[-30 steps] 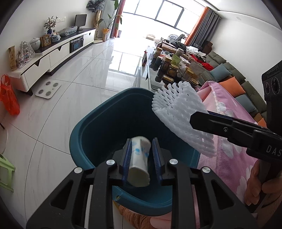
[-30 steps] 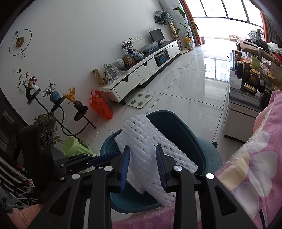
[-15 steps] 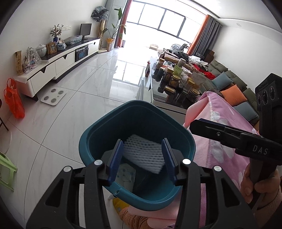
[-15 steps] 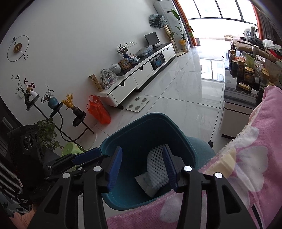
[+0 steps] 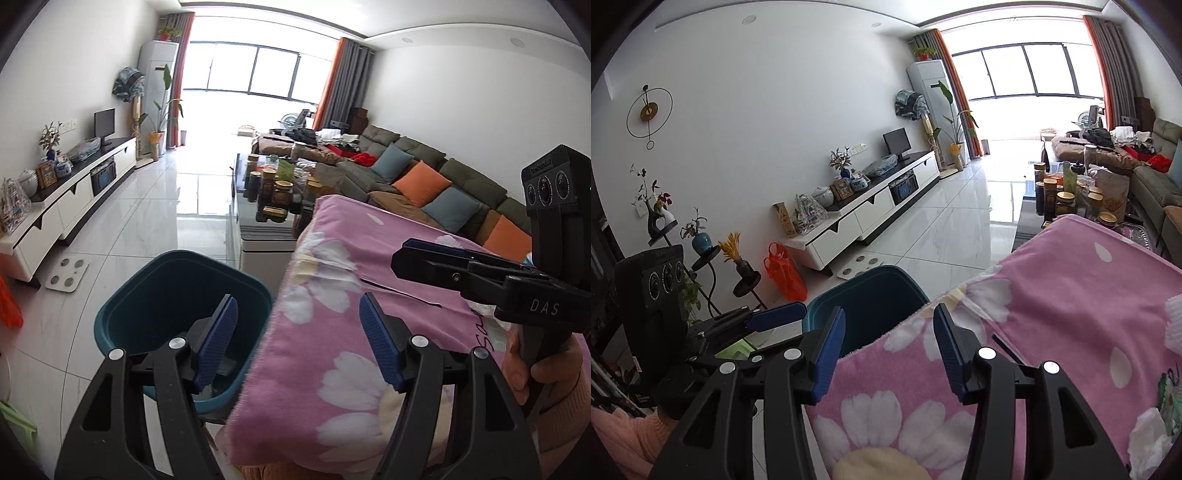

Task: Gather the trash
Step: 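Return to the table and grasp the gold wrapper with the left gripper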

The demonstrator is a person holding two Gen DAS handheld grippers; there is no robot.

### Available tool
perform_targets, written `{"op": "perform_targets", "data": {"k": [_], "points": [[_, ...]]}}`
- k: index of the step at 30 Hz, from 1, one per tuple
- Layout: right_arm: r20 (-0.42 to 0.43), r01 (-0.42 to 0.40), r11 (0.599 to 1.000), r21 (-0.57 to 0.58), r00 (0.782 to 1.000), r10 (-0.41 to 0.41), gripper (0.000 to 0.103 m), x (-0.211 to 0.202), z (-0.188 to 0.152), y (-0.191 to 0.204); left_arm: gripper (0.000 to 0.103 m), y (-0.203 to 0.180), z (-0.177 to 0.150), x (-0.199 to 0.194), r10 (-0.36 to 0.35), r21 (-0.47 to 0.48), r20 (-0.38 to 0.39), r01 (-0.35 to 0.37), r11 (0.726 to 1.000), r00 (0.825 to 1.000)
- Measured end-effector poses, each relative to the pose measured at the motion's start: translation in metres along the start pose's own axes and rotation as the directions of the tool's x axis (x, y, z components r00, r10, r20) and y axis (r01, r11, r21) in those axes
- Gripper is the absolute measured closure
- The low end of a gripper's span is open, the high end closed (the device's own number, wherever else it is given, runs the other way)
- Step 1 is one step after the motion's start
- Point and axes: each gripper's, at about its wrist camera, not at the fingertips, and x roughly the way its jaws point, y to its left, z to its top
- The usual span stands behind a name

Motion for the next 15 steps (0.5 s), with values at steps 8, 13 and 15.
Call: {"op": "perform_targets", "data": {"k": [8,13,15], "points": [[0.078,0.221,0.97,0.104,0.97,-0.229,0.055,-0.108,-0.054,-0.051,0.034,-0.113,-0.029,0.022,-0.227,0.138,-0.107,0.241,0.961,0.968],[0.095,0.352,0.91,0.22,0.921,-0.379,0.055,-0.168,-0.091,-0.087,0.034,-0.167,-0.042,0.037,-0.343,0.15,-0.179,0.37,0.917,0.922],[0.097,0.401,0.878,0.26,0.894,-0.437,0.055,-0.189,-0.104,-0.101,0.034,-0.184,-0.044,0.041,-0.384,0.153,-0.21,0.418,0.896,0.899]]}}
